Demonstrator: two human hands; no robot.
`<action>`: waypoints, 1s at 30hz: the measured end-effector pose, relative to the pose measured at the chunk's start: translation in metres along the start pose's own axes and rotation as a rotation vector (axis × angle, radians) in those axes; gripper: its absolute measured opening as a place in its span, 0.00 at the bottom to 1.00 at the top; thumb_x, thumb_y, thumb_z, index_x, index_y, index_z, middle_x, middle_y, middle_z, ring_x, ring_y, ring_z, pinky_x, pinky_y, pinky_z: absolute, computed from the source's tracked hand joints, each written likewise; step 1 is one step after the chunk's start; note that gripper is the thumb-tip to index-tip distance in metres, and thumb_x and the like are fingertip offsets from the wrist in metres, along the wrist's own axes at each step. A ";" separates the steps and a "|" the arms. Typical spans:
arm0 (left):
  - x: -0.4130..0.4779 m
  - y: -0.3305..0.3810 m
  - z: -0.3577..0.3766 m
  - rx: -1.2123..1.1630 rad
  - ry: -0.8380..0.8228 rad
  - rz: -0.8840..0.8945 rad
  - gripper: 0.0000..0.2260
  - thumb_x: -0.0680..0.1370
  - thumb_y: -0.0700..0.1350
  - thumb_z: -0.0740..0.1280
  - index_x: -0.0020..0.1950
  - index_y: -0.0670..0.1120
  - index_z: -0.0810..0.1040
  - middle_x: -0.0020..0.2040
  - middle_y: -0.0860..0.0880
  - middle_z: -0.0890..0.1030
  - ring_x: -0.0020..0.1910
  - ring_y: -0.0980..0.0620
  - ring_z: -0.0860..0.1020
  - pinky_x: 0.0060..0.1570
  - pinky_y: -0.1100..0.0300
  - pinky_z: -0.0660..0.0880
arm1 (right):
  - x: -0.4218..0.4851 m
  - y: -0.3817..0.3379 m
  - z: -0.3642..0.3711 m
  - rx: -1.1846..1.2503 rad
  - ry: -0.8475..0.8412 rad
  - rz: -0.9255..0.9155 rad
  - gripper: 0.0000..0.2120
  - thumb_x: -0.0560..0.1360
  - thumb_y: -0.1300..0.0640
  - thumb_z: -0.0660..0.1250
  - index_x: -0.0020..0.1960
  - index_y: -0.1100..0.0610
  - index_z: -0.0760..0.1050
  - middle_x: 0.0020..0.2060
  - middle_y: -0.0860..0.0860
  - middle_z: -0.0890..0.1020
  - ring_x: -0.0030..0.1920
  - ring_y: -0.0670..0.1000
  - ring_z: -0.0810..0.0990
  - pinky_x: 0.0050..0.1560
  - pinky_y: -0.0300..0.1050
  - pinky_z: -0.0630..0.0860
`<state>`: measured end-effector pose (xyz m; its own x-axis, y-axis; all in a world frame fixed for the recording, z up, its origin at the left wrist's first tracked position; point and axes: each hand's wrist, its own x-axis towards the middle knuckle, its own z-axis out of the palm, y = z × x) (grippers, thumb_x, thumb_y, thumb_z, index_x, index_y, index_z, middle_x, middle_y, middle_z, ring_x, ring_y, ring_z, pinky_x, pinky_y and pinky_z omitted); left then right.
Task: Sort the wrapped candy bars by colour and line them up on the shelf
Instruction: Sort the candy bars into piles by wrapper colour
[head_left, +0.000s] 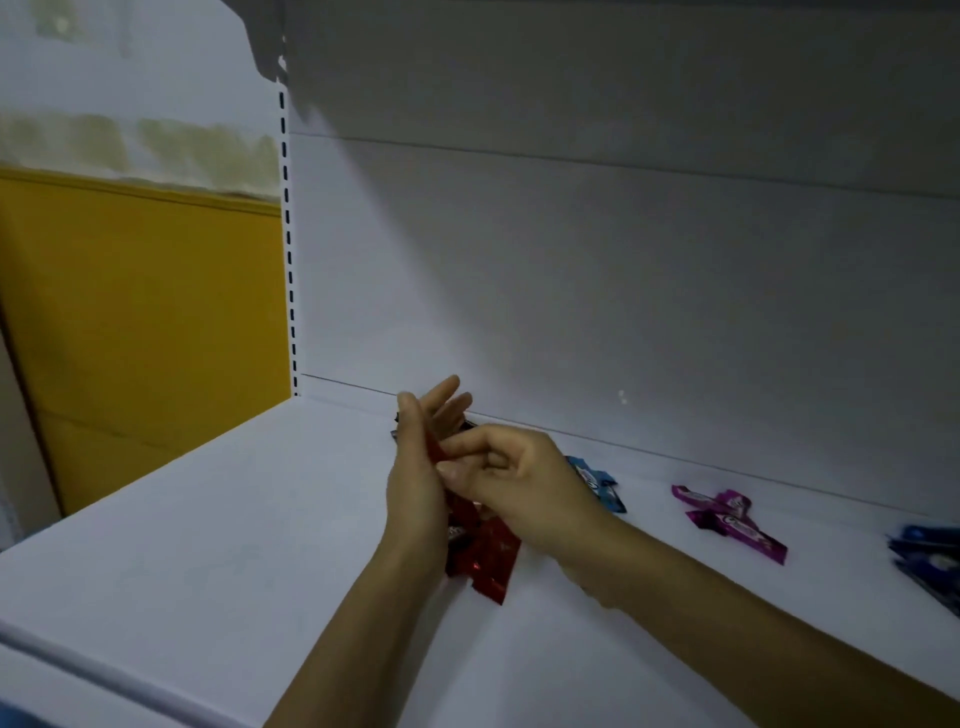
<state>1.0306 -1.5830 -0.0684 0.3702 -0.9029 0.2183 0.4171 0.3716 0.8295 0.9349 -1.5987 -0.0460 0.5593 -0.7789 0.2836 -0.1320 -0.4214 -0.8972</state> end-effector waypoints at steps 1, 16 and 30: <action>-0.001 -0.002 0.001 0.106 -0.011 0.065 0.23 0.75 0.67 0.52 0.59 0.57 0.77 0.60 0.54 0.79 0.57 0.58 0.79 0.50 0.62 0.78 | -0.002 0.000 -0.005 0.064 0.021 0.028 0.07 0.74 0.61 0.70 0.46 0.49 0.80 0.38 0.44 0.85 0.42 0.41 0.83 0.41 0.31 0.76; -0.006 -0.012 -0.010 1.279 -0.162 0.809 0.23 0.79 0.55 0.53 0.69 0.45 0.73 0.70 0.50 0.72 0.71 0.50 0.66 0.67 0.52 0.63 | -0.020 0.053 -0.043 -0.848 0.257 -0.020 0.18 0.73 0.42 0.68 0.60 0.46 0.76 0.55 0.46 0.74 0.57 0.47 0.69 0.58 0.42 0.65; -0.074 -0.080 0.178 1.333 -0.965 0.904 0.26 0.81 0.60 0.51 0.78 0.55 0.53 0.79 0.54 0.52 0.77 0.55 0.52 0.73 0.58 0.48 | -0.215 0.042 -0.217 -0.869 0.629 0.318 0.11 0.74 0.49 0.69 0.55 0.50 0.79 0.54 0.48 0.78 0.57 0.49 0.74 0.61 0.48 0.70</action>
<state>0.8218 -1.5848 -0.0593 -0.6516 -0.5276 0.5450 -0.6226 0.7824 0.0129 0.6317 -1.5495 -0.0712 -0.0826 -0.9015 0.4248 -0.8597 -0.1511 -0.4879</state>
